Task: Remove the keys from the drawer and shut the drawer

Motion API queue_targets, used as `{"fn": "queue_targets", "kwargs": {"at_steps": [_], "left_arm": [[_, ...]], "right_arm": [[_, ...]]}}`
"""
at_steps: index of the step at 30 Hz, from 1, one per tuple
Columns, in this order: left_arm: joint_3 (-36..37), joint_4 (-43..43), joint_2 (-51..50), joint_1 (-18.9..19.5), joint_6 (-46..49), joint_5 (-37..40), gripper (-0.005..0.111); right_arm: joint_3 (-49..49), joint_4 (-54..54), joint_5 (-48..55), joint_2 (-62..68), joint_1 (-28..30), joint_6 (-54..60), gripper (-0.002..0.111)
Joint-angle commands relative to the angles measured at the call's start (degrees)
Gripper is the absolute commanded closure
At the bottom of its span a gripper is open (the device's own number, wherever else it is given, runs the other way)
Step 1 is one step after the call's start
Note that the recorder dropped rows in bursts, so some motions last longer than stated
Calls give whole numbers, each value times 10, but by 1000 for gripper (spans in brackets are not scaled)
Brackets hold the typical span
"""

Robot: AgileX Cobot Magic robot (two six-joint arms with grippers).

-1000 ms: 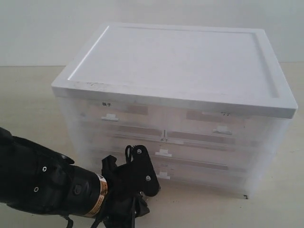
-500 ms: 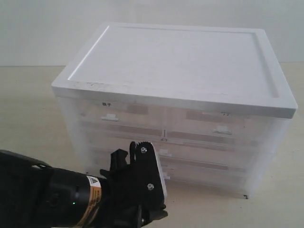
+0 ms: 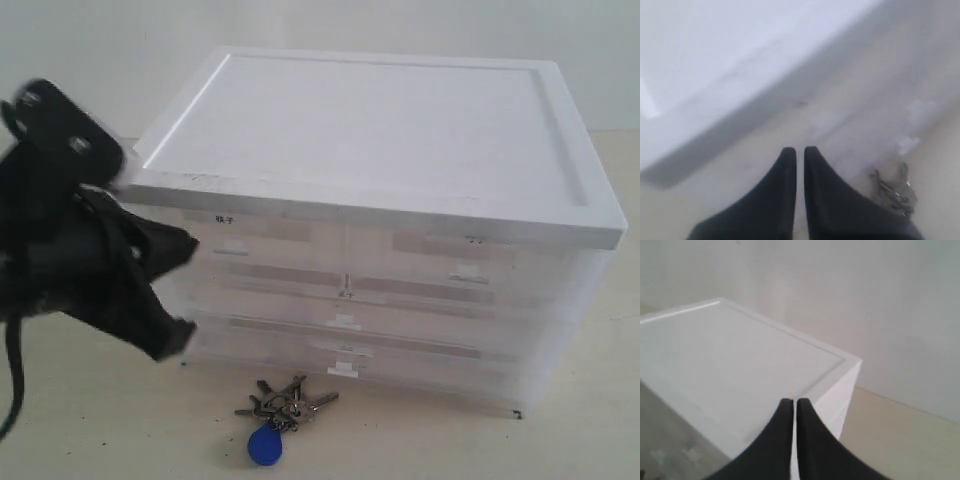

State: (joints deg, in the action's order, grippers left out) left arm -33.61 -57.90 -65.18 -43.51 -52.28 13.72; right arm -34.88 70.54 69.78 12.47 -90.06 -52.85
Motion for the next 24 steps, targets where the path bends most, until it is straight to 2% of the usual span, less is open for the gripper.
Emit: {"fn": "queue_targets", "kwargs": {"at_steps": [1, 3, 6, 8, 12, 18, 24], "left_arm": [[3, -141, 50, 89, -230, 21, 102], [3, -190, 60, 122, -298, 44, 102], [3, -192, 58, 163, -303, 48, 102], [3, -191, 55, 178, -302, 19, 102], [0, -223, 64, 183, -305, -26, 102], [-34, -273, 111, 183, -347, 66, 102], [-59, -257, 92, 183, -338, 35, 102]], "right_arm": [[1, 24, 2, -61, 34, -36, 108], [-1, 29, 2, -79, 35, -36, 108], [-3, 46, 2, -84, 35, -43, 108], [-4, 55, 2, -84, 35, -24, 108], [-6, 31, 2, -84, 35, -28, 108], [12, 46, 2, -83, 35, -2, 108], [12, 56, 2, -73, 26, -45, 108]]}}
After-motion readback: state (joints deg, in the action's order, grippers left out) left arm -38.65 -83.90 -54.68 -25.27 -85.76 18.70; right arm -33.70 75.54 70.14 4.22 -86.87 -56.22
